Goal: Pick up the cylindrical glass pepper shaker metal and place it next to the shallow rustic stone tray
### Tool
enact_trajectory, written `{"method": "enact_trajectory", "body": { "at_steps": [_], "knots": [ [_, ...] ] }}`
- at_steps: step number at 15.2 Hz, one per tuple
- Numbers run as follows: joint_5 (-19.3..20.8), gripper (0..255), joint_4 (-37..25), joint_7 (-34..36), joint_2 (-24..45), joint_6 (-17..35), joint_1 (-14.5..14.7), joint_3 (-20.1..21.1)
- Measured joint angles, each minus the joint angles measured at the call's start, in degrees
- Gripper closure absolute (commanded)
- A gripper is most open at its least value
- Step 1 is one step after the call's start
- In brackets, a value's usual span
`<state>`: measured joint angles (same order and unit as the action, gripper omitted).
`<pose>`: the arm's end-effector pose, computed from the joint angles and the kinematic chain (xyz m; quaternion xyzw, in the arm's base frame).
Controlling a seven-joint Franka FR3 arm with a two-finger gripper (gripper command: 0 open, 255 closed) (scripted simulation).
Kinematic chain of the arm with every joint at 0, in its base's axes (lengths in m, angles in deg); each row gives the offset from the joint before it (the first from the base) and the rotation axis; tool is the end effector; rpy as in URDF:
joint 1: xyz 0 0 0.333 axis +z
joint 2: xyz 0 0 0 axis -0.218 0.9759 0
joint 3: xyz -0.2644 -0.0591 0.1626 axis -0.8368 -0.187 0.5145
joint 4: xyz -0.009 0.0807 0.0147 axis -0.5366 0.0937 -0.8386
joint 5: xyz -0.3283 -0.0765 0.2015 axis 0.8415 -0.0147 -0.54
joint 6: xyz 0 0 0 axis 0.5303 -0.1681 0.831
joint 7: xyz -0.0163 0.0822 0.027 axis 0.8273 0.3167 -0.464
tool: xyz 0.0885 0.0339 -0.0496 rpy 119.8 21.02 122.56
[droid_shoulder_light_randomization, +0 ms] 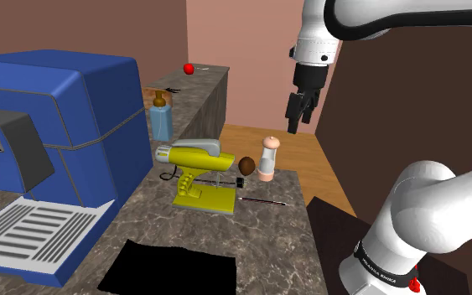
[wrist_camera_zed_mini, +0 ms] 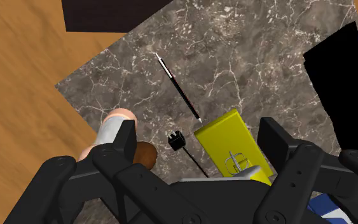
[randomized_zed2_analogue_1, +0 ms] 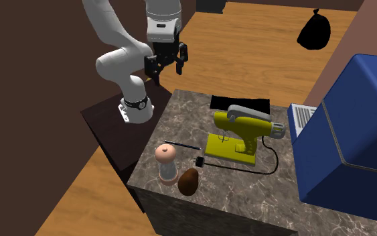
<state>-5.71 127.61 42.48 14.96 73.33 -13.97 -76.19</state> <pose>0.3132 0.0068 0.5542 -0.9997 -0.0128 0.0200 0.0018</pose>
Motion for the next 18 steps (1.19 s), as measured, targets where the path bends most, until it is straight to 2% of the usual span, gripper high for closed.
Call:
{"method": "enact_trajectory", "body": {
  "at_steps": [2,5,11,18],
  "knots": [
    [0.1,0,0.2,-0.2,0.5,0.7,-0.3,-0.5],
    [0.4,0,0.9,-0.5,3.6,4.8,-1.7,-2.3],
    [0.1,0,0.9,-1.4,13.3,14.9,-4.5,-6.7],
    [-2.3,0,-2.7,-3.7,26.0,24.4,-6.7,-11.8]
  ]
}}
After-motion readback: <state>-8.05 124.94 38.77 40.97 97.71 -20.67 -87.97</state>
